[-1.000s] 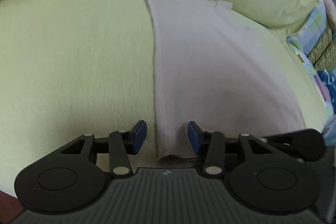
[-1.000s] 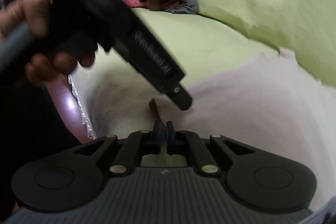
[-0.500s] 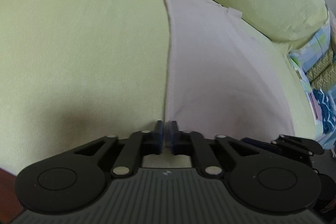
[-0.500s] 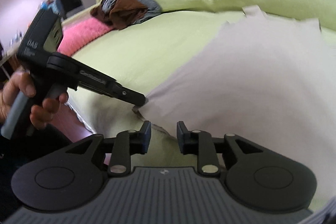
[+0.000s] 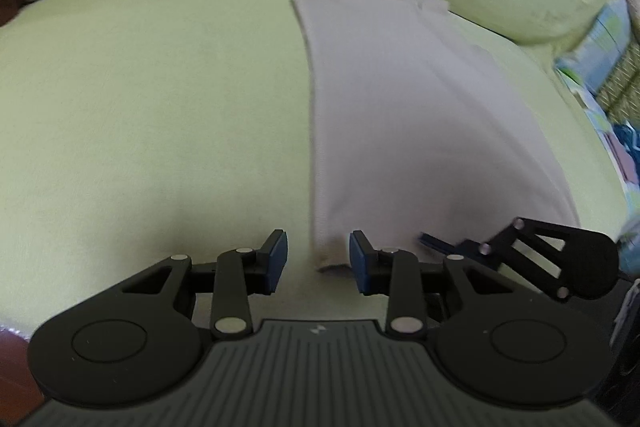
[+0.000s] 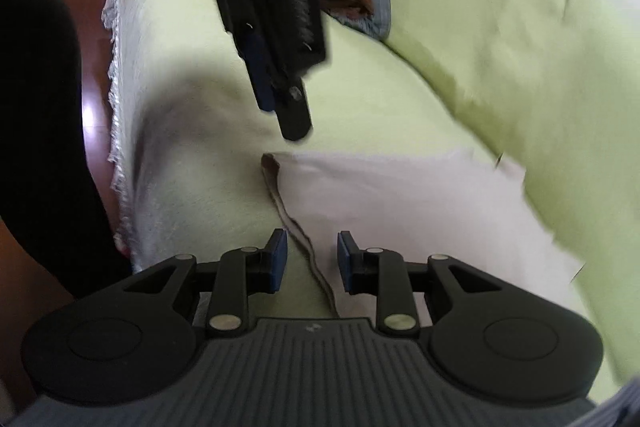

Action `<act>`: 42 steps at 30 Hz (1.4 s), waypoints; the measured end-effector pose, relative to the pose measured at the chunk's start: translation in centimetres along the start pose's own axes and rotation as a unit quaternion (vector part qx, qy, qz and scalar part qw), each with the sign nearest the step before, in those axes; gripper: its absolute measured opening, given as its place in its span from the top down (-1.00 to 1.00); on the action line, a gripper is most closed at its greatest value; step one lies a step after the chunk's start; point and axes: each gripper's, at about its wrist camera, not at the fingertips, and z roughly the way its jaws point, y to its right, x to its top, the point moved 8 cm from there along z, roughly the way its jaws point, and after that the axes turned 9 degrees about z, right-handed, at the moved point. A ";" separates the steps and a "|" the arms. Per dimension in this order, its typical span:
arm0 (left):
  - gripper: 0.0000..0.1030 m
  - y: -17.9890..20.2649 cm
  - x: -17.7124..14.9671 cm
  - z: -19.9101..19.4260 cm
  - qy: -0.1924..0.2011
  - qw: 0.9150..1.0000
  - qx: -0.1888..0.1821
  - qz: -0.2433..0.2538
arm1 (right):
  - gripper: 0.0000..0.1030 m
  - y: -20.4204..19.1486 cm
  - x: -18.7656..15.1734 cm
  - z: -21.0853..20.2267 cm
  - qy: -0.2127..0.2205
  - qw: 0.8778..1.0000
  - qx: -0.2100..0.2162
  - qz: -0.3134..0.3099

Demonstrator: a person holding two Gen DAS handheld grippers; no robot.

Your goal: Fold clothes

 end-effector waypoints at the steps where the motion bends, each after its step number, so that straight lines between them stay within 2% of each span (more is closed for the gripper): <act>1: 0.22 0.1 -0.1 0.0 0.000 1.000 -0.006 -0.005 | 0.61 0.1 0.1 0.1 0.001 1.000 0.001 0.008; 3: 0.22 0.8 -0.3 0.2 0.006 1.000 -0.011 -0.008 | 0.64 0.6 0.2 0.2 -0.005 0.999 0.013 0.035; 6: 0.22 2.0 -1.1 -0.5 0.020 0.999 0.003 0.033 | 0.60 1.6 0.0 -1.2 -0.005 0.997 0.035 0.075; 7: 0.22 2.5 -1.2 -0.4 0.024 0.998 0.022 0.059 | 0.59 1.8 -0.1 -1.5 -0.006 0.995 0.041 0.088; 9: 0.22 3.5 -1.6 -0.5 0.026 0.986 0.075 0.147 | 0.58 2.7 -0.7 -2.2 -0.016 0.986 0.067 0.150; 10: 0.22 4.0 -1.2 -0.1 0.023 0.978 0.092 0.187 | 0.57 3.5 -1.3 -2.5 -0.026 0.977 0.077 0.197; 11: 0.22 4.5 -1.4 0.1 0.019 0.964 0.110 0.240 | 0.54 3.9 -1.6 -2.6 -0.032 0.971 0.083 0.221; 13: 0.22 5.8 -1.7 0.6 0.010 0.928 0.146 0.344 | 0.52 4.4 -2.0 -2.8 -0.038 0.963 0.091 0.252; 14: 0.22 6.4 -1.8 0.9 0.005 0.904 0.162 0.395 | 0.49 4.6 -2.2 -2.9 -0.040 0.957 0.095 0.270; 15: 0.22 7.2 -2.4 1.2 0.007 0.872 0.174 0.458 | 0.47 4.9 -2.5 -3.1 -0.042 0.952 0.099 0.288; 16: 0.22 7.9 -2.9 1.5 0.009 0.835 0.184 0.519 | 0.46 4.9 -2.7 -3.2 -0.043 0.947 0.102 0.300; 17: 0.22 8.3 -3.1 1.6 0.012 0.819 0.186 0.543 | 0.45 5.0 -2.9 -3.2 -0.044 0.943 0.106 0.311; 19: 0.22 9.0 -4.1 2.2 0.017 0.755 0.204 0.623 | 0.44 5.0 -3.4 -3.4 -0.045 0.936 0.112 0.332; 20: 0.22 8.9 -4.3 2.5 0.013 0.733 0.215 0.645 | 0.44 5.0 -3.6 -3.5 -0.045 0.932 0.113 0.341; 21: 0.22 8.9 -4.5 2.8 0.008 0.719 0.221 0.659 | 0.43 5.0 -3.8 -3.5 -0.045 0.930 0.114 0.346; 22: 0.22 8.7 -4.9 3.2 0.000 0.696 0.230 0.681 | 0.43 5.1 -4.0 -3.6 -0.045 0.926 0.119 0.357; 23: 0.22 8.6 -5.1 3.5 -0.003 0.681 0.235 0.693 | 0.42 5.1 -4.0 -3.5 -0.046 0.922 0.121 0.364; 24: 0.22 8.6 -5.4 3.4 -0.004 0.679 0.235 0.696 | 0.42 5.1 -3.8 -3.4 -0.047 0.920 0.123 0.369; 25: 0.22 8.6 -5.7 3.6 -0.003 0.664 0.236 0.709 | 0.41 5.0 -3.7 -3.2 -0.048 0.918 0.125 0.374; 26: 0.22 8.7 -6.2 3.3 -0.001 0.660 0.238 0.712 | 0.41 5.1 -3.8 -3.1 -0.048 0.915 0.126 0.380; 28: 0.22 9.3 -7.0 2.9 0.001 0.648 0.243 0.722 | 0.40 5.3 -3.8 -3.0 -0.049 0.913 0.126 0.385; 31: 0.22 9.4 -7.5 3.4 0.001 0.639 0.242 0.730 | 0.40 5.5 -4.0 -2.8 -0.051 0.911 0.126 0.390; 35: 0.22 10.0 -7.6 4.1 0.002 0.635 0.236 0.736 | 0.39 5.7 -4.1 -2.8 -0.051 0.909 0.125 0.395; 37: 0.21 10.1 -7.7 4.0 0.004 0.639 0.232 0.733 | 0.38 5.7 -4.0 -2.9 -0.051 0.908 0.124 0.396; 38: 0.21 10.1 -7.7 4.2 0.004 0.638 0.235 0.733 | 0.38 5.7 -4.1 -2.9 -0.051 0.908 0.123 0.398; 39: 0.21 9.9 -7.5 4.4 0.006 0.633 0.245 0.734 | 0.38 5.7 -4.1 -2.9 -0.051 0.907 0.123 0.399; 40: 0.21 9.8 -7.5 4.6 0.006 0.631 0.250 0.735 | 0.38 5.7 -4.2 -2.8 -0.051 0.907 0.123 0.400; 41: 0.33 9.8 -7.4 4.7 0.007 0.631 0.251 0.734 | 0.37 5.7 -4.2 -2.8 -0.052 0.906 0.123 0.401; 42: 0.69 9.7 -7.3 4.8 0.003 0.638 0.245 0.730 | 0.37 5.7 -4.2 -2.8 -0.052 0.906 0.123 0.401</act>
